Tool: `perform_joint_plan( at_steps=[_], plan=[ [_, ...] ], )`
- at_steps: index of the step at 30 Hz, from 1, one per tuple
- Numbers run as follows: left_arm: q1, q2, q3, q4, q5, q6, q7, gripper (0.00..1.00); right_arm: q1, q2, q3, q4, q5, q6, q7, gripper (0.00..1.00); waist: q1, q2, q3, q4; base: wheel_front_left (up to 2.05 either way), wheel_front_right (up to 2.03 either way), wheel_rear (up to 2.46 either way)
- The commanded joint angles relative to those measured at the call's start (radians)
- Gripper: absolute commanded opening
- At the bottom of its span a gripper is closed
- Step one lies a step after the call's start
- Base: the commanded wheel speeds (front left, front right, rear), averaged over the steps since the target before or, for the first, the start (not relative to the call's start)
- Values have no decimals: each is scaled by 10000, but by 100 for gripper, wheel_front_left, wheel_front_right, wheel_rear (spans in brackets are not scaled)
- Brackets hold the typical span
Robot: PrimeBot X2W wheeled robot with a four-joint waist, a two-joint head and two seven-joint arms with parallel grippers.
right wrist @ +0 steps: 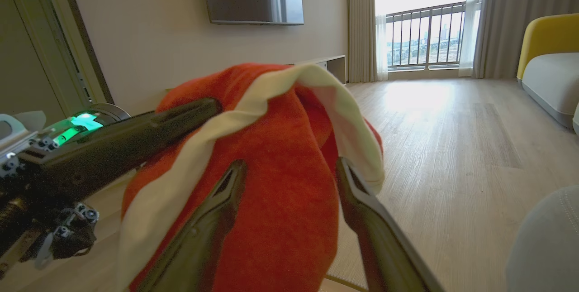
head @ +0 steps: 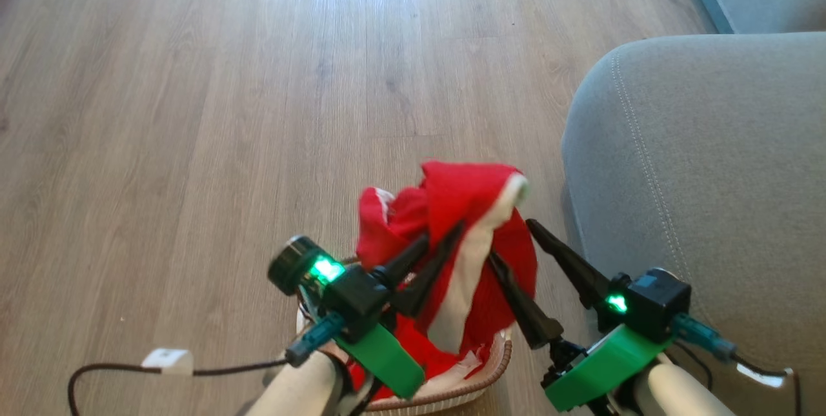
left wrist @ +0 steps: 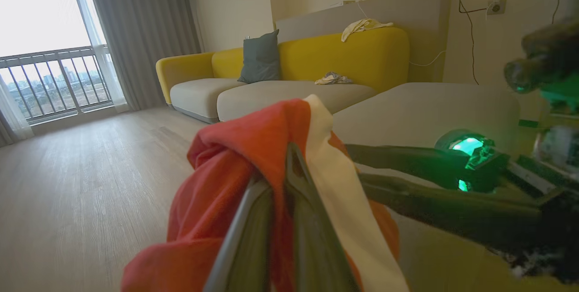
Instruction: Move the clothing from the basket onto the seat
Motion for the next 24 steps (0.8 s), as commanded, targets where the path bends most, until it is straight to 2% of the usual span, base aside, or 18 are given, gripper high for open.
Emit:
perform_joint_plan(
  at_steps=[1,9,21,22,24],
  plan=[
    [-552,110,98,-299,-147,-2,-124,0,-573,-196,327,-249,212,0,-67,100,1,0,9,34,0,0,0],
    [-838,425,-850,-261,-618,-11,-124,0,-1077,-431,1108,389,628,0,-67,100,1,0,-3,193,0,0,0],
    [-943,565,-1295,-245,-931,-12,-124,0,-1350,-378,1694,782,846,0,-67,100,1,0,-19,301,0,0,0],
    [-937,559,-1288,-247,-947,-12,-124,0,-1379,-378,1721,761,899,0,-67,0,1,0,-18,304,0,0,0],
    [-917,544,-1258,-244,-974,-12,-124,0,-1376,-344,1675,692,1036,0,-67,0,1,0,-16,317,0,0,0]
  ],
)
